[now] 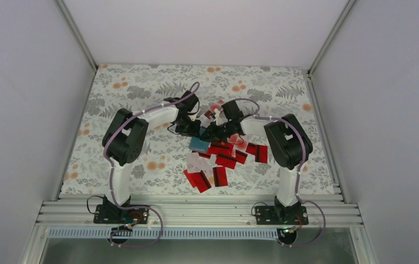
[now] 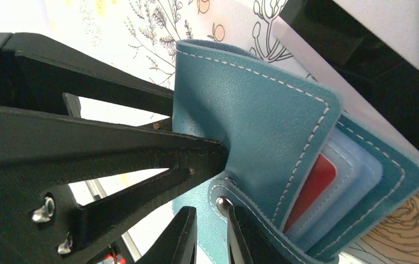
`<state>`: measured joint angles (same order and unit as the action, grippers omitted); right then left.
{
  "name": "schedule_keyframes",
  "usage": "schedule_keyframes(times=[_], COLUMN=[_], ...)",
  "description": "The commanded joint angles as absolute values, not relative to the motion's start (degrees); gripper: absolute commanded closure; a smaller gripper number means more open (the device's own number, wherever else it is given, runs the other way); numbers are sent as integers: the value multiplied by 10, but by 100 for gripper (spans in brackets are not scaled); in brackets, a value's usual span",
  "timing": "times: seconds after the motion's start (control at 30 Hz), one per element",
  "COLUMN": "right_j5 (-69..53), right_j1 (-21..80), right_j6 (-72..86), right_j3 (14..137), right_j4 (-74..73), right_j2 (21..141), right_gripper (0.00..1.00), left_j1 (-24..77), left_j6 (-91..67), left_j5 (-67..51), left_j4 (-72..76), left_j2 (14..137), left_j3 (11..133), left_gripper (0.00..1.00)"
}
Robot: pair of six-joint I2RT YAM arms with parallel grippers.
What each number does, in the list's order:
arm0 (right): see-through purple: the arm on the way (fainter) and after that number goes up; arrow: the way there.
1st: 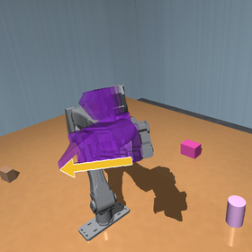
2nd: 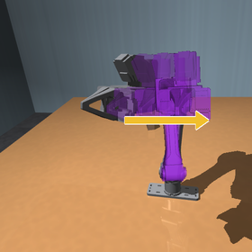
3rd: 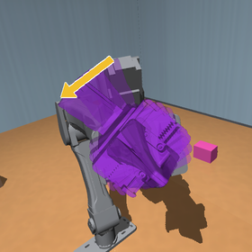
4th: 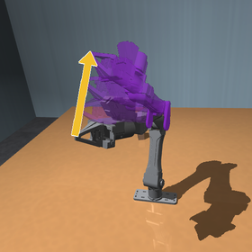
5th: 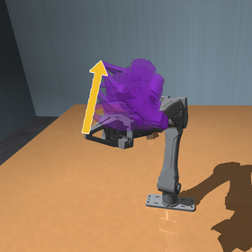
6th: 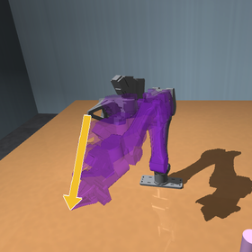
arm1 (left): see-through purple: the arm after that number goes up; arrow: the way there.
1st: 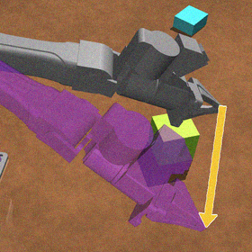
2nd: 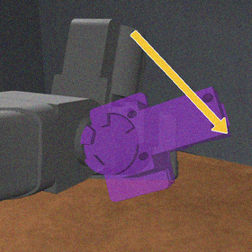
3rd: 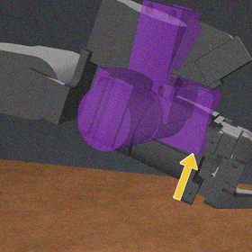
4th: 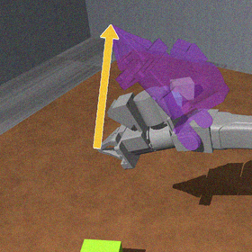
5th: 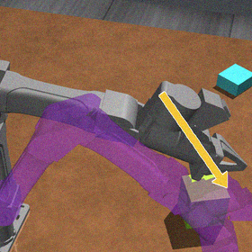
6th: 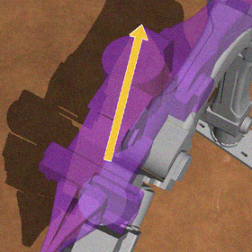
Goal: Put the credit cards into the card holder
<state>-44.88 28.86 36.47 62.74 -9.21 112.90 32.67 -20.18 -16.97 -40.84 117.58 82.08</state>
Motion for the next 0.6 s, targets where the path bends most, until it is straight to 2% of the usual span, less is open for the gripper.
schedule_keyframes(times=[0.0,0.2,0.57], right_j5=[-416,-379,-229], right_j1=[304,312,342], right_j6=[369,356,325], right_j3=[639,658,707], right_j4=[-79,-106,-223], right_j2=[1155,1168,1174], right_gripper=[84,86,90], left_j1=[348,349,350], left_j6=[-209,-207,-211], left_j5=[-211,-219,-219], left_j4=[-417,-413,-408], left_j2=[1215,1218,1223], left_j3=[787,781,775], left_gripper=[75,75,76])
